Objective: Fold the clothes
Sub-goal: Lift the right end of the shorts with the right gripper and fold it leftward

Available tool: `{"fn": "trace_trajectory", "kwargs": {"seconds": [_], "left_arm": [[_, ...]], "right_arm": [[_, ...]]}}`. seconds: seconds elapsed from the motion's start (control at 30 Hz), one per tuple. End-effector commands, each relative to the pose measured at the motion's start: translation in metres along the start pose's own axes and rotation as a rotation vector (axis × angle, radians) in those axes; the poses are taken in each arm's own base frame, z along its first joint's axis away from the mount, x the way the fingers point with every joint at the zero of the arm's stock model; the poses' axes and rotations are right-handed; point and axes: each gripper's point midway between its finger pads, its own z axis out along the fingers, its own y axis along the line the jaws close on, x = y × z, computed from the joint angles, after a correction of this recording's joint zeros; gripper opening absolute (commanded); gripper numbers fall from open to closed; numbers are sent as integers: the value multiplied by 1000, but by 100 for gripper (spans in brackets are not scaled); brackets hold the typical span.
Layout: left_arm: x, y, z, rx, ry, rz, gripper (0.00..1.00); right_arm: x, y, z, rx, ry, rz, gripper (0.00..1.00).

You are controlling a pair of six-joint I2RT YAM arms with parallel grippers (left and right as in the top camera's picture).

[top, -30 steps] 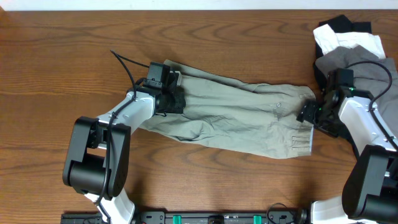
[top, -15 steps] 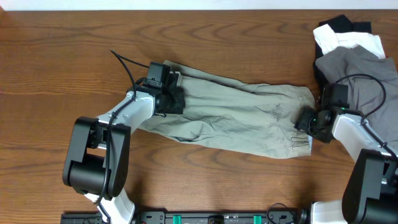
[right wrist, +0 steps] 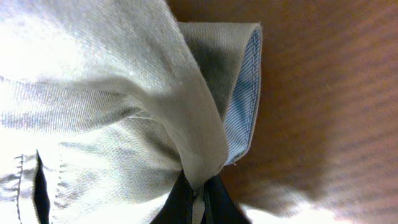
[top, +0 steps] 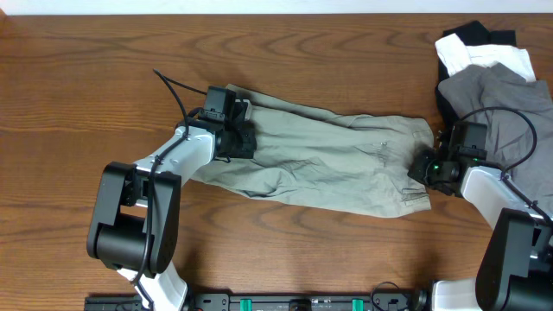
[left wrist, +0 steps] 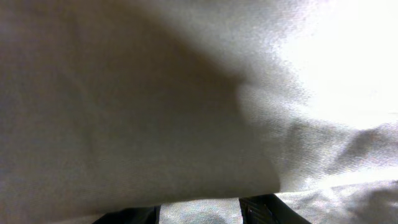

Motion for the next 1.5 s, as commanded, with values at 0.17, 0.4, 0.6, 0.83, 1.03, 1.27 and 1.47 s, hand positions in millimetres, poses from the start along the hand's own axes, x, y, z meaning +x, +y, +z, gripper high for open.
{"fn": "trace_trajectory", "kwargs": {"seconds": [0.17,0.4,0.6,0.83,1.03,1.27,1.47], "left_arm": [[-9,-7,-30,-7,-56,25,43],[-21,-15,-53,5,-123,43,43],[-19,-13,-49,2,-110,39,43],[-12,-11,-48,-8,-83,32,43],[4,17,-50,-159,-23,10,38],[17,54,-59,-279,8,-185,29],[19,70,-64,-295,9,-251,28]], "right_arm": [[-16,-12,-6,6,58,89,1],[-70,-12,-48,5,-6,47,1],[-103,22,-100,-19,-63,-73,1],[-110,100,-157,-113,-121,-265,1],[-78,187,-173,-218,-118,-465,1],[-31,256,-166,-299,-94,-576,1],[-7,287,-149,-311,-75,-609,1]]}}
